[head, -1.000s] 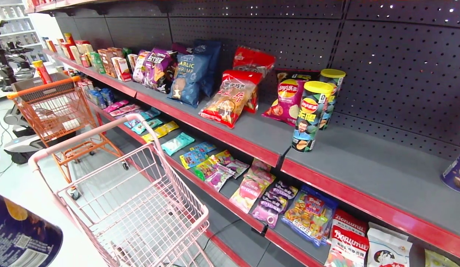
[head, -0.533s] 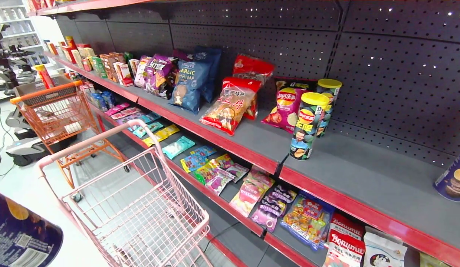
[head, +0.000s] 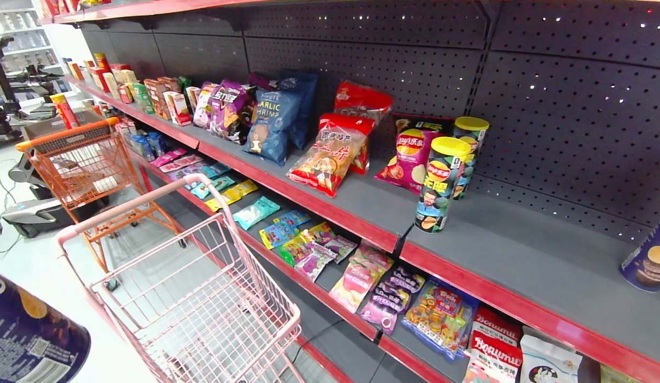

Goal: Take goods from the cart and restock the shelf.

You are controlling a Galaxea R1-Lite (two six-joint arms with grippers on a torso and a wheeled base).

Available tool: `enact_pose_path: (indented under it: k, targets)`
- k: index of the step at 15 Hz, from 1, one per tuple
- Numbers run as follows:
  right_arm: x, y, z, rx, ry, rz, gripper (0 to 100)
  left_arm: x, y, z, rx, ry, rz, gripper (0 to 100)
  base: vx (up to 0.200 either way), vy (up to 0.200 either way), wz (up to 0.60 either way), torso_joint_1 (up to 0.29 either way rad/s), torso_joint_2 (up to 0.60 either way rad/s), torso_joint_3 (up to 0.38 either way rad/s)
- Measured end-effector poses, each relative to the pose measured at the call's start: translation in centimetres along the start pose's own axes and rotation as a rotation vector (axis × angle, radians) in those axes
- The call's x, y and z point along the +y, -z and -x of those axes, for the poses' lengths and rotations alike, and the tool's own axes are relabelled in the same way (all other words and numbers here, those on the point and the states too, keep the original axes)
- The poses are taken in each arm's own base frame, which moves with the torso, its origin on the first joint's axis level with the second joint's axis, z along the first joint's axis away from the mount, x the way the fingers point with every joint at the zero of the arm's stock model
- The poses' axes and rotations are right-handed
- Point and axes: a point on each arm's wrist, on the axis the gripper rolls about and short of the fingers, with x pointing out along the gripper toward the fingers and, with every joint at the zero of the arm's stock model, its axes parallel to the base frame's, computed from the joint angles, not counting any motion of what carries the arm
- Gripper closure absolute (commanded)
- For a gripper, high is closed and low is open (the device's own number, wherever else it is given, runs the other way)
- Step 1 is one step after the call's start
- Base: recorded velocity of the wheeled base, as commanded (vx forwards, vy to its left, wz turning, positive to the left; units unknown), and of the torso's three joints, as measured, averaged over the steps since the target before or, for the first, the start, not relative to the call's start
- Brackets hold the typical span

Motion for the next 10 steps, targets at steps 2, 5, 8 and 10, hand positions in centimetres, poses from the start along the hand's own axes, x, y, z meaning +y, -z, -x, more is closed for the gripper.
enact_pose_path:
  k: [2,5,8,10]
  targets:
    - [0.0,0.0,0.0,0.0,0.0,0.0,0,0.01,0.29,-0.15,0.012,0.003,0.004,100,0.0,0.0,-0.6,0.005,0.0,0.002]
    - [0.0,0.0,0.0,0.0,0.0,0.0,0,-0.08,0.73,-0.12,0.018,0.015,0.007,100,0.0,0.0,-0.6,0.009,0.0,0.001]
    - [0.0,-0.01,0.0,-0.001,-0.001,-0.001,0,-0.05,0.79,-0.18,0.022,0.011,-0.013,100,0.0,0.0,-0.6,0.001,0.0,0.002]
    - [0.0,-0.01,0.0,-0.001,-0.001,-0.001,0,-0.01,0.8,-0.26,0.027,0.001,-0.019,100,0.0,0.0,-0.6,0.005,0.0,0.002]
